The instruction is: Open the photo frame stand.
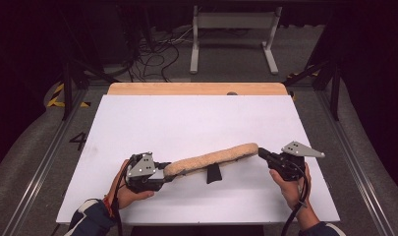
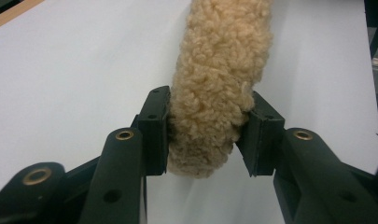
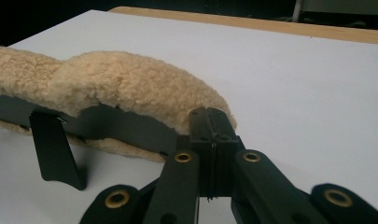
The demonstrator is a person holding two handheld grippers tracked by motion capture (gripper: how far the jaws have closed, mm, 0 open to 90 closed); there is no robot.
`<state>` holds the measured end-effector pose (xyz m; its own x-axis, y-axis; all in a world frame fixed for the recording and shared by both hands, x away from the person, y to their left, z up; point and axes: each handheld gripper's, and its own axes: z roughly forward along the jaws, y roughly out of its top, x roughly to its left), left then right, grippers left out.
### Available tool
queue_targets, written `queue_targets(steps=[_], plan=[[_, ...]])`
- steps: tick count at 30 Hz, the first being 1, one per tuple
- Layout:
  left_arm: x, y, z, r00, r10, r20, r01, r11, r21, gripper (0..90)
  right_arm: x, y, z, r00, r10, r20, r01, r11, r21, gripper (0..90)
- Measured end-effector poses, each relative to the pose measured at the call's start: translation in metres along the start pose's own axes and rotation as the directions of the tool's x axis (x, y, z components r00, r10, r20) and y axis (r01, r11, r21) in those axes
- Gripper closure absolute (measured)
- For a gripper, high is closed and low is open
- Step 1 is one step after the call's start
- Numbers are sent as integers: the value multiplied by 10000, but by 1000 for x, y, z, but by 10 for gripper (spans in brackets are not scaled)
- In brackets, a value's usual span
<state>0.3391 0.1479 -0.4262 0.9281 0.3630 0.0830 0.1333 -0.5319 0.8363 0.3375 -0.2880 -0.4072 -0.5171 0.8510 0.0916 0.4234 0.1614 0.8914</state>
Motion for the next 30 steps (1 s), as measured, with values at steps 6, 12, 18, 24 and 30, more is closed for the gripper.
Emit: queue_targets(steps=[6,12,18,24,30], plan=[[-3,0,0,9997,227,39,-227,9997,56,611,-2,1,5,10000,-19,48,19,10000,-14,900],[-7,1,1,9990,443,38,-443,9989,125,619,-2,1,5,10000,-26,67,26,10000,91,900],[-8,1,1,9987,500,66,-501,9986,148,624,-2,1,6,10000,-47,86,46,9999,155,900],[-10,2,2,9986,487,189,-489,9987,115,626,0,0,11,9998,-217,-51,218,9990,385,900],[-15,4,4,9979,605,212,-609,9980,182,632,5,5,15,9986,-524,2,524,9979,388,900]])
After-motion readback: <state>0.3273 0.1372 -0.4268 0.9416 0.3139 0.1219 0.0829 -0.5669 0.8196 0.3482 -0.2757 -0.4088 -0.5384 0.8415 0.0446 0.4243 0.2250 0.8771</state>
